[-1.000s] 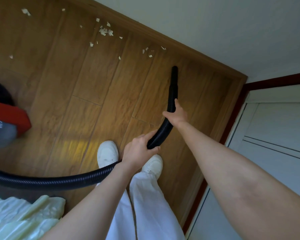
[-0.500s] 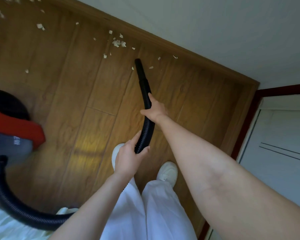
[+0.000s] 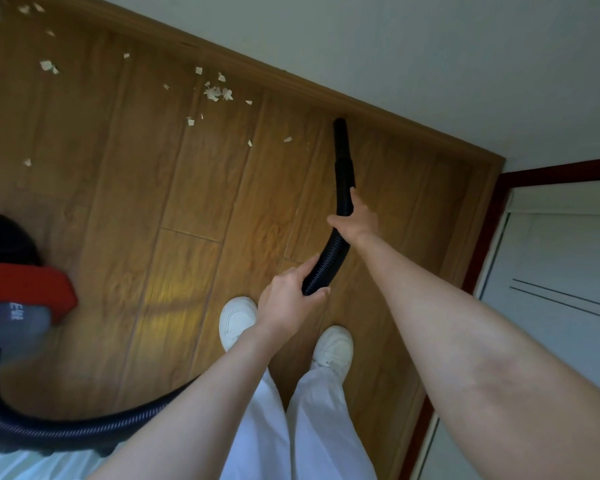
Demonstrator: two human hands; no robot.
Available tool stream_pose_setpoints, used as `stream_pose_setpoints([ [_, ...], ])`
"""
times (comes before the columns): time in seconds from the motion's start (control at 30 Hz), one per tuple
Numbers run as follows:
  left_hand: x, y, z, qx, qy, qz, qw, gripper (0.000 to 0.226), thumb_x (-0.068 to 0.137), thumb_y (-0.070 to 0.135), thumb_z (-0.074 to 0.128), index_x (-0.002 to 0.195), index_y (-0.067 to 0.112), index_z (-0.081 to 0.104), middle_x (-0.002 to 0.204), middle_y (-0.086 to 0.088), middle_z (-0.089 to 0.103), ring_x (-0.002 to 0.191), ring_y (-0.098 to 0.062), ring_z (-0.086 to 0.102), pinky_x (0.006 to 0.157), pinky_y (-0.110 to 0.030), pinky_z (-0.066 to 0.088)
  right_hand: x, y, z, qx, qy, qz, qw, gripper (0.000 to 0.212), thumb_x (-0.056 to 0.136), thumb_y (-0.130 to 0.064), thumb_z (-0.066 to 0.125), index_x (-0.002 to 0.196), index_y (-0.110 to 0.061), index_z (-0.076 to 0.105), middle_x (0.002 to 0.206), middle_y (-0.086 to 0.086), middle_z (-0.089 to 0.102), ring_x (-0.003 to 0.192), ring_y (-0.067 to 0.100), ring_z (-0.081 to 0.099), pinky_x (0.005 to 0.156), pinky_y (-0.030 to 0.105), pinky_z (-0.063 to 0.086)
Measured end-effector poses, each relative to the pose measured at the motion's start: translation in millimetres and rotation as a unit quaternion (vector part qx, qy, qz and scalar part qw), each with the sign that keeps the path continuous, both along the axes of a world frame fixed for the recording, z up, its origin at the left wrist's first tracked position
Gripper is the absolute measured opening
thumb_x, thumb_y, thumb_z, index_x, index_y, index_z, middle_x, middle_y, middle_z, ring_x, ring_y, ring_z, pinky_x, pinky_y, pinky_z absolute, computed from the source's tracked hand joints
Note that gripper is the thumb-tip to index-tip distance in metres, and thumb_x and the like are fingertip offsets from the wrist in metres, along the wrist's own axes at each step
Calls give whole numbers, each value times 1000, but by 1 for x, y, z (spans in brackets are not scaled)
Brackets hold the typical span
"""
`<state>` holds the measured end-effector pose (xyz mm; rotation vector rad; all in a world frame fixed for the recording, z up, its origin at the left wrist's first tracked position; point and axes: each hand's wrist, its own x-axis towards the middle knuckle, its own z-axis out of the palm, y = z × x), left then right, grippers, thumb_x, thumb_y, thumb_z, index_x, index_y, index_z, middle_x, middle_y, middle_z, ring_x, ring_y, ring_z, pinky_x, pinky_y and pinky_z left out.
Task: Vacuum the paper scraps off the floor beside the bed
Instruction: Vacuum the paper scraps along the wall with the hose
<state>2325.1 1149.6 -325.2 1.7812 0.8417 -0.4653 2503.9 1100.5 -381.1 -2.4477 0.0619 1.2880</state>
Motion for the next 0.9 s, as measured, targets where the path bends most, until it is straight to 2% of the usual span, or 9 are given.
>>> stream_pose_setpoints([
  [0.17, 5, 14, -2, 0, -2, 11, 1000, 61, 87, 36, 64, 142, 37, 39, 116, 6, 64, 92, -10, 62, 73, -32, 55, 4, 16, 0, 4, 1, -4, 1000, 84, 87, -28, 62, 154, -31, 11, 143, 4, 45, 118, 23, 53, 86, 28, 47],
  [0.27, -5, 20, 4, -22, -6, 36, 999, 60, 87, 33, 65, 142, 36, 40, 113, 7, 65, 92, -9, 63, 78, -35, 56, -7, 27, 2, 9, 3, 10, 1000, 84, 87, -31, 62, 154, -33, 10, 140, 5, 48, 112, 23, 56, 79, 29, 49],
  [0.37, -20, 19, 12, -43, -11, 51, 998, 61, 87, 30, 67, 142, 33, 40, 109, 7, 65, 91, -8, 63, 78, -31, 56, -22, 31, 7, 6, 8, 42, 999, 82, 89, -29, 61, 153, -33, 11, 138, 5, 50, 109, 24, 58, 73, 27, 47],
  [0.5, -43, 8, 25, -85, 7, 61, 995, 61, 87, 30, 67, 142, 34, 41, 103, 7, 66, 83, -10, 65, 73, -36, 57, -47, 17, 18, -18, 12, 49, 999, 82, 89, -31, 61, 153, -33, 10, 137, 7, 50, 106, 23, 59, 71, 27, 48],
  [0.67, -67, -11, 36, -110, 32, 44, 992, 62, 85, 37, 66, 141, 40, 40, 104, 12, 64, 80, -6, 63, 69, -30, 56, -73, -14, 28, -52, 28, 36, 998, 83, 89, -33, 61, 154, -34, 9, 140, 7, 48, 108, 23, 58, 68, 27, 46],
  [0.77, -79, -18, 40, -97, 40, 44, 994, 62, 85, 39, 65, 141, 42, 39, 105, 12, 64, 82, -5, 63, 72, -30, 56, -83, -16, 30, -55, 46, 53, 996, 85, 87, -31, 61, 153, -35, 9, 136, 7, 51, 106, 23, 58, 70, 29, 48],
  [0.9, -86, -15, 40, -84, 39, 83, 992, 61, 85, 35, 67, 141, 40, 40, 102, 18, 66, 88, 0, 62, 79, -29, 55, -91, 1, 25, -40, 45, 80, 995, 86, 85, -31, 63, 153, -35, 10, 132, 7, 54, 105, 24, 59, 83, 36, 54],
])
